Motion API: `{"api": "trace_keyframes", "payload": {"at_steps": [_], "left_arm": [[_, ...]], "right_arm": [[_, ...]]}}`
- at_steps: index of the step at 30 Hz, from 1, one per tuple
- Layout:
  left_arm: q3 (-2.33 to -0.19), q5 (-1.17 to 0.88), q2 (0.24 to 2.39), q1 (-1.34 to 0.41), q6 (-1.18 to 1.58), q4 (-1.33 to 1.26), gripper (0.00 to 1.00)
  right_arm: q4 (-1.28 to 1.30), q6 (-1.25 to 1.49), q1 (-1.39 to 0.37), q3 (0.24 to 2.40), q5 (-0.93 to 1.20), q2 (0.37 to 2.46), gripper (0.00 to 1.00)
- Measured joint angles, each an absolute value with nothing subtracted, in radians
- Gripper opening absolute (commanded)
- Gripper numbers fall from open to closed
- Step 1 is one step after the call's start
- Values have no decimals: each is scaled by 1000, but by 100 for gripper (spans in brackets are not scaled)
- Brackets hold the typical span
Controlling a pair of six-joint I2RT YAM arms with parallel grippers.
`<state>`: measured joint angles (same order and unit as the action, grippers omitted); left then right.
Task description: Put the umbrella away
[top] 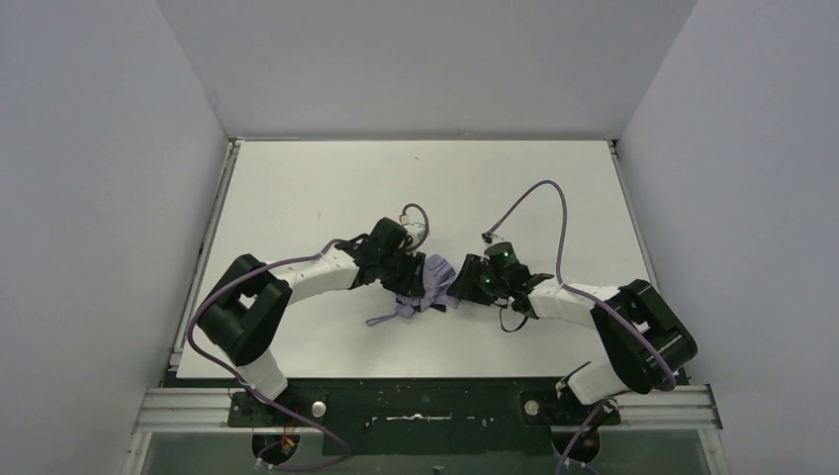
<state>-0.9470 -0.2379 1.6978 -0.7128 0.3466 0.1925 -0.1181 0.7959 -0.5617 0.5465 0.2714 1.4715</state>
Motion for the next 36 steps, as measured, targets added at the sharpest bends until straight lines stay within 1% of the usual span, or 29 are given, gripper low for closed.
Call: {"api": "trace_keyframes", "payload": {"at_steps": [7, 15, 22, 32, 36], "left_arm": [[-947, -237, 1698, -713, 347, 192, 0], [-949, -236, 1699, -715, 345, 194, 0], [-952, -233, 1700, -717, 340, 197, 0], [-960, -232, 1705, -719, 333, 201, 0], [-965, -233, 1710, -720, 332, 201, 0]], "right_arm": [[-167, 810, -562, 540, 334, 1497, 39], [-355, 877, -561, 496, 398, 1551, 39], [-479, 870, -543, 482, 444, 1602, 39], [-507, 834, -522, 477, 521, 1621, 36], [-523, 844, -521, 447, 556, 1606, 36]]}}
